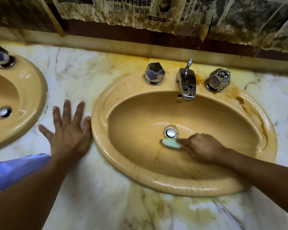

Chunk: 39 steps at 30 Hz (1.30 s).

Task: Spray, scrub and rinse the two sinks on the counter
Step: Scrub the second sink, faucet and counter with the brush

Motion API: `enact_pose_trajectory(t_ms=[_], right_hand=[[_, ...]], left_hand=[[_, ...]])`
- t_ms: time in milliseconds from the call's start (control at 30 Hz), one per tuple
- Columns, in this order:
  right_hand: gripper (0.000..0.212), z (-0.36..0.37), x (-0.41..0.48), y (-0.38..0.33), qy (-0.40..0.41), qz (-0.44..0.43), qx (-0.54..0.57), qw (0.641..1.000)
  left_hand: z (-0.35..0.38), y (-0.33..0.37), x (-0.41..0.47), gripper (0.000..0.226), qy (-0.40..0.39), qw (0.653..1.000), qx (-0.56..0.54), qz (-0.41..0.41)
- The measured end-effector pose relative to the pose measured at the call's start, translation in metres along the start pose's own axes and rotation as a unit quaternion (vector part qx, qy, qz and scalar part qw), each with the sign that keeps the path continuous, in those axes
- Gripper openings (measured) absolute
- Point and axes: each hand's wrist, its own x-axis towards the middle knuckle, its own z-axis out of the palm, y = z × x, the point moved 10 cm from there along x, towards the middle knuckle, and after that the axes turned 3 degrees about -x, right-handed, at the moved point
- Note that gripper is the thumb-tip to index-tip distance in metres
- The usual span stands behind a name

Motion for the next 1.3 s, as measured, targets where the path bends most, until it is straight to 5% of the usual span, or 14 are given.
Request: enact_pose_trajectory(t_ms=[67, 200, 367, 500, 667, 800, 933, 1067, 1200, 1300], right_hand=[[0.04, -0.006, 0.003, 0.018, 0.029, 0.041, 0.003, 0.999], [0.039, 0.011, -0.014, -0.036, -0.032, -0.052, 0.121, 0.991], [0.034, -0.002, 0.001, 0.008, -0.012, 0.058, 0.055, 0.997], [0.029, 0.007, -0.006, -0.045, -0.128, -0.035, 0.22, 0.966], [0.03, -0.007, 0.015, -0.019, -0.062, 0.052, 0.126, 0.989], [0.025, -0.013, -0.007, -0.079, -0.154, -0.04, 0.343, 0.926], [0.021, -0.009, -0.021, -0.014, -0.248, 0.024, 0.189, 0.95], [0.037, -0.023, -0.01, -0.035, -0.161, 0.024, 0.057, 0.985], [0.033, -0.032, 0.01, -0.11, -0.123, -0.025, 0.265, 0.956], [0.033, -0.038, 0.035, -0.089, -0.067, 0.028, 0.237, 0.969]], left_hand=[[0.0, -0.001, 0.001, 0.056, 0.001, 1.0, 0.001, 0.0], [0.001, -0.001, 0.002, 0.056, 0.002, 1.0, 0.001, 0.0], [0.002, 0.0, 0.002, 0.058, 0.002, 1.0, -0.003, 0.002], [0.002, -0.001, 0.003, 0.058, 0.003, 1.0, -0.002, 0.002], [0.001, -0.002, 0.003, 0.057, 0.005, 1.0, 0.0, 0.002], [0.002, -0.001, 0.004, 0.057, 0.006, 1.0, 0.003, 0.005], [0.001, -0.001, 0.004, 0.056, 0.009, 1.0, 0.003, 0.003], [0.001, -0.001, 0.004, 0.057, 0.01, 1.0, 0.004, 0.001], [-0.001, 0.0, 0.003, 0.058, 0.014, 1.0, 0.001, 0.006], [-0.001, 0.0, 0.002, 0.058, 0.021, 1.0, 0.002, 0.004]])
